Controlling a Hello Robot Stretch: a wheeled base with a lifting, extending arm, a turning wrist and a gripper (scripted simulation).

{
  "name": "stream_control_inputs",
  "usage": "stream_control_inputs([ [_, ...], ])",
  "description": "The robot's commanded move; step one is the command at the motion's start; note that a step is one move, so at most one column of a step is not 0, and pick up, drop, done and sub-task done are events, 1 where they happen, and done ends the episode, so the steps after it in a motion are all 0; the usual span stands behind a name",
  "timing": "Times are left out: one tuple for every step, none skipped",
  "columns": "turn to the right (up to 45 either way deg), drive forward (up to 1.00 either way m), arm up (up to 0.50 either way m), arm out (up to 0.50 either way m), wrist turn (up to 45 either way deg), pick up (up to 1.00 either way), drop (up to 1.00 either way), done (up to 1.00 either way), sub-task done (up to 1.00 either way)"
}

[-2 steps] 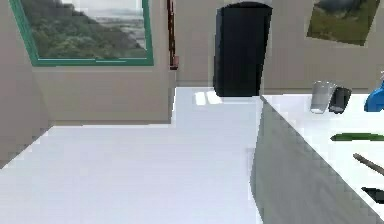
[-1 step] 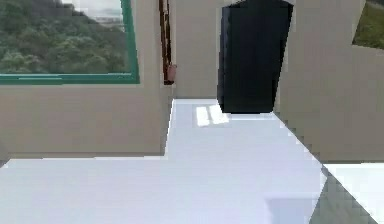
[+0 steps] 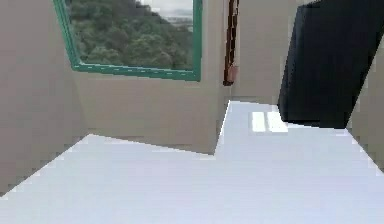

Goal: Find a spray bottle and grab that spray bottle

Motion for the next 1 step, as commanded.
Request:
stream_control_inputs([
  [45.0,0.0,0.0,0.0,0.0,0.0,0.0,0.0,0.0],
])
